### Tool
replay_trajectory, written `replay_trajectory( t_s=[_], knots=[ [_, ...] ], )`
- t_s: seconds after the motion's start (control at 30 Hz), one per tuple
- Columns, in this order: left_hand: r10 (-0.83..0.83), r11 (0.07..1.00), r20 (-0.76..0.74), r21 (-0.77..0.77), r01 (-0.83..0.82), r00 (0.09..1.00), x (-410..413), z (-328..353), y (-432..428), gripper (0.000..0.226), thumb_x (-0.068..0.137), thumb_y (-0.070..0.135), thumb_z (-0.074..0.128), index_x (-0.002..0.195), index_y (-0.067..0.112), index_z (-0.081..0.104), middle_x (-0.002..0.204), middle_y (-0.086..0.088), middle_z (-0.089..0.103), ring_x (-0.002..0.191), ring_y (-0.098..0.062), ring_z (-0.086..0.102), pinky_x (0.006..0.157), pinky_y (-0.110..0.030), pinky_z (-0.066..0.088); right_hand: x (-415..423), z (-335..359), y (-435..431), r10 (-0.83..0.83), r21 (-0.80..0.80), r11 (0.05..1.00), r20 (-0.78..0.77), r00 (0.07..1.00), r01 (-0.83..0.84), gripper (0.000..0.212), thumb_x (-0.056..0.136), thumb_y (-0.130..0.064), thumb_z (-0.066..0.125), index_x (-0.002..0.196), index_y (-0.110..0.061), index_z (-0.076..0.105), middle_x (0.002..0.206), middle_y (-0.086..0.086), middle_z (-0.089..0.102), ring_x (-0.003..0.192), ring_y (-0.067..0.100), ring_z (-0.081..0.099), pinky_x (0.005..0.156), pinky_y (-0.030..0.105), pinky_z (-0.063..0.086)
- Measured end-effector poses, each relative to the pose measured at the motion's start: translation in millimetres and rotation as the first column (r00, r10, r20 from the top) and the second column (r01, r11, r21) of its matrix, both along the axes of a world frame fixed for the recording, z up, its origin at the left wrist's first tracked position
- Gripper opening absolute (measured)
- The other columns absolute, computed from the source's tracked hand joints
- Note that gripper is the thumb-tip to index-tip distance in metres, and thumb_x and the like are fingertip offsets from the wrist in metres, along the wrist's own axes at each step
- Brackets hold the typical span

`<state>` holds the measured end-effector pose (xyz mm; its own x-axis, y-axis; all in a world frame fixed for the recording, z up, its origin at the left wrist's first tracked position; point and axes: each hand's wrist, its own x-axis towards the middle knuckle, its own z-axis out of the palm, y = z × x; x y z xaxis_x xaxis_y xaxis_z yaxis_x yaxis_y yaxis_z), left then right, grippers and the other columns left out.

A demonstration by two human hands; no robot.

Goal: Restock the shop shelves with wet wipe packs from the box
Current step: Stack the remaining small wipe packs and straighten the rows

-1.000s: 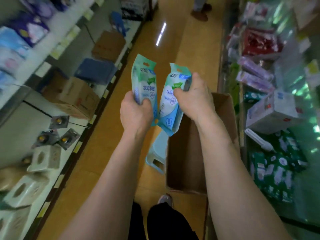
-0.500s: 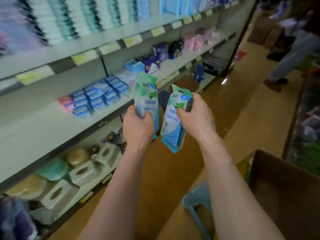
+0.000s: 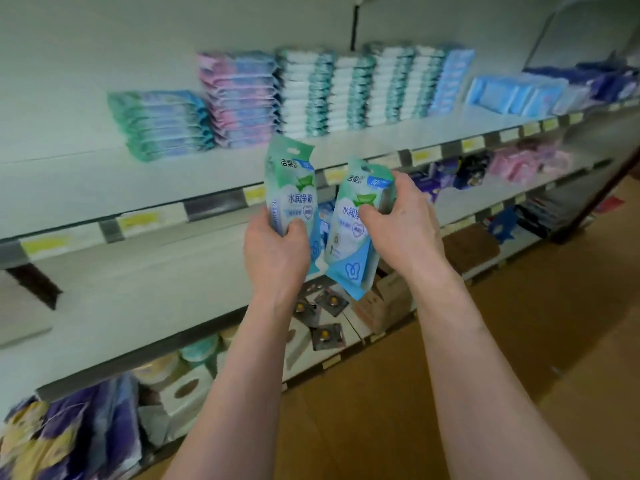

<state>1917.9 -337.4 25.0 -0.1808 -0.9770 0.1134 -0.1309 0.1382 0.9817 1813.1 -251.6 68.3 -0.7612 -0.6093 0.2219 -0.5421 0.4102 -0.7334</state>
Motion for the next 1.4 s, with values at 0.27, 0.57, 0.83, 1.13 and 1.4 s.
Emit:
replay_trajectory(
  t_s=[0.27,0.57,0.83,1.13,1.4],
  knots=[
    [0.200,0.977,-0.083,-0.051,-0.205,0.976,10,26,-77,0.007,0.083,0.012,0.059,0.087,0.017,0.060,0.078,0.004,0.064,0.071,-0.019,0.058,0.079,-0.043,0.055,-6,22,-105,0.227,-0.113,0.966,-0.055,0.972,-0.232,0.038,0.087,-0.022,0.058,0.124,-0.024,0.050,0.101,-0.006,0.062,0.095,0.021,0.057,0.075,0.032,0.043],
    [0.369,0.929,-0.253,0.061,-0.365,0.894,2,56,-159,0.013,0.087,0.005,0.060,0.083,0.017,0.061,0.076,0.002,0.064,0.073,-0.016,0.063,0.070,-0.030,0.055,-34,44,-222,0.436,-0.100,0.891,-0.078,0.897,-0.442,0.047,0.089,-0.025,0.060,0.133,-0.020,0.045,0.115,0.003,0.062,0.103,0.027,0.058,0.084,0.033,0.047],
    [0.429,0.872,-0.641,0.478,-0.106,0.637,35,57,-205,0.018,0.091,0.007,0.056,0.106,0.008,0.065,0.090,-0.012,0.072,0.071,-0.027,0.069,0.056,-0.037,0.059,-41,28,-301,0.603,-0.203,0.792,0.118,0.789,-0.575,0.014,0.082,-0.022,0.066,0.096,-0.018,0.065,0.094,-0.001,0.070,0.088,0.020,0.067,0.081,0.044,0.055],
    [0.237,0.905,-0.713,0.410,0.118,0.659,59,79,-262,0.016,0.093,0.011,0.053,0.103,0.010,0.065,0.088,-0.013,0.074,0.067,-0.027,0.072,0.057,-0.041,0.060,-33,32,-366,0.706,-0.184,0.706,0.245,0.664,-0.683,0.021,0.088,-0.016,0.060,0.087,0.004,0.066,0.078,0.009,0.066,0.070,0.018,0.058,0.064,0.030,0.043],
    [0.014,0.890,-0.549,0.387,0.239,0.835,61,97,-316,0.029,0.092,0.015,0.049,0.118,0.010,0.061,0.107,-0.014,0.071,0.083,-0.026,0.069,0.075,-0.039,0.058,-13,53,-410,0.739,-0.134,0.660,0.296,0.606,-0.739,0.032,0.094,-0.020,0.054,0.075,0.005,0.058,0.067,0.015,0.051,0.058,0.014,0.046,0.054,0.024,0.030]
  ],
)
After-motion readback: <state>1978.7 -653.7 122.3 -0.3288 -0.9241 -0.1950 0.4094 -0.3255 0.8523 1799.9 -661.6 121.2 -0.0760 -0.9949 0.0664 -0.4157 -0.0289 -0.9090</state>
